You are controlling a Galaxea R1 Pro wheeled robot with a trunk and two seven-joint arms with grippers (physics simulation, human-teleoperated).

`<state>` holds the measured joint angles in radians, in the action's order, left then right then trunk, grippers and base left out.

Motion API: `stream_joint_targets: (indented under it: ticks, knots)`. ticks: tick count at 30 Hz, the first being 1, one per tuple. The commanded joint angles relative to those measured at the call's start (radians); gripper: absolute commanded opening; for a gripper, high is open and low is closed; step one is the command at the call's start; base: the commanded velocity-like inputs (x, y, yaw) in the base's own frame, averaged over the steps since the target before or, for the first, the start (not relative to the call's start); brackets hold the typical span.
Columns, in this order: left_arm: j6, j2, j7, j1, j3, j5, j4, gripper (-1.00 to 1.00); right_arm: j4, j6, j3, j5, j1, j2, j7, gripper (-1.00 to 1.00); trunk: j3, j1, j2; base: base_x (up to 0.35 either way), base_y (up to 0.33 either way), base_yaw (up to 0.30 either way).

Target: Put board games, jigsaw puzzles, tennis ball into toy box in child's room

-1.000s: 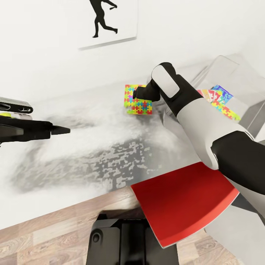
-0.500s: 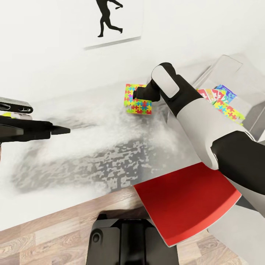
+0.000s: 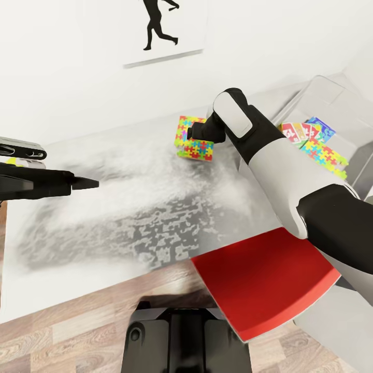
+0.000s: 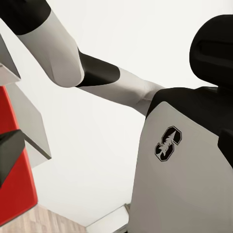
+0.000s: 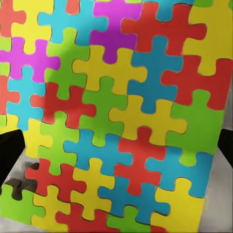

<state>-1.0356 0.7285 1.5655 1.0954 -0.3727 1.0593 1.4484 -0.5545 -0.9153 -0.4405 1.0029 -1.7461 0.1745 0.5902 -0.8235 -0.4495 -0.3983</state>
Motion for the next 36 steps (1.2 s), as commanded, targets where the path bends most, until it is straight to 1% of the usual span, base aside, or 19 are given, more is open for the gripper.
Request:
stream_joint_targets:
  ticks: [1,17,36]
  knots:
    - [-0.011,0.001,0.005,0.001,-0.003,0.001,0.0,1.0,0.0,-0.001,-0.003,0.009,-0.001,0.0,0.01,1.0,-0.001,0.0,-0.002,-0.059,0.072,0.0]
    - [-0.011,0.001,0.005,0.001,-0.003,0.001,0.0,1.0,0.001,-0.001,-0.003,0.009,-0.001,0.0,0.01,1.0,-0.001,0.0,-0.002,-0.007,0.041,0.0]
    - [-0.011,0.002,0.005,0.001,-0.003,0.0,-0.002,1.0,0.001,-0.001,-0.004,0.009,-0.001,0.0,0.01,1.0,-0.001,0.0,-0.002,-0.024,0.079,0.0]
